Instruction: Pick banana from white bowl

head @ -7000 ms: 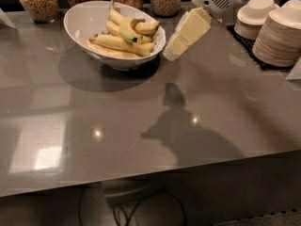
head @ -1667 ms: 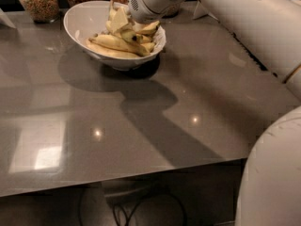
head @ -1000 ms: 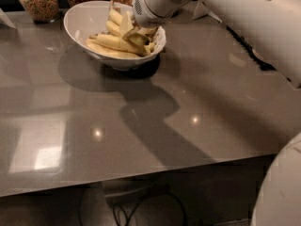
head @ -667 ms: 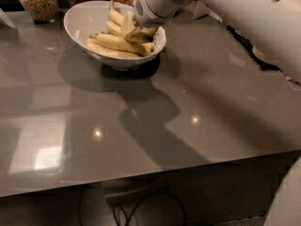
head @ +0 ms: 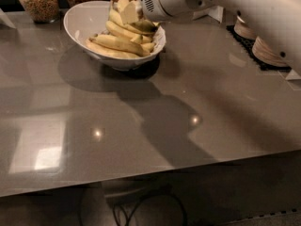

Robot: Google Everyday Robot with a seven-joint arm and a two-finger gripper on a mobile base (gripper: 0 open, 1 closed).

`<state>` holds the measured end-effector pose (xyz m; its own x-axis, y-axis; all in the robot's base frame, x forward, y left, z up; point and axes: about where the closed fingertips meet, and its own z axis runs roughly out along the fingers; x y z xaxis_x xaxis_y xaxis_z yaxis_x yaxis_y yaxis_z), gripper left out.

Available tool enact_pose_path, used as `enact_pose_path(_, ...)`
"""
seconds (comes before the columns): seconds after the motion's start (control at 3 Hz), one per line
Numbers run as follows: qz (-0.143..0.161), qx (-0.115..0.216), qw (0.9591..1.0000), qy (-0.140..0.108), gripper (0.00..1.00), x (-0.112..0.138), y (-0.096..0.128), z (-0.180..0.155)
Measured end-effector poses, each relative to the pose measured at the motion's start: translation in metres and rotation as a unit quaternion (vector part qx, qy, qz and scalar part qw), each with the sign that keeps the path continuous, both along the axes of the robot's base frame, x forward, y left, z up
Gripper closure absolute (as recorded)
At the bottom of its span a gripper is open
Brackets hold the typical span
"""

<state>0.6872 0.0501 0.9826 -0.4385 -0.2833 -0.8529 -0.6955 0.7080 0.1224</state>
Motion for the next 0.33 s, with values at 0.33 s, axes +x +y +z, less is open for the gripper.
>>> enact_pose_path(0.33,0.059,0.066,0.9961,0.000,1.00,-0.0164,-0.0067,0.0130)
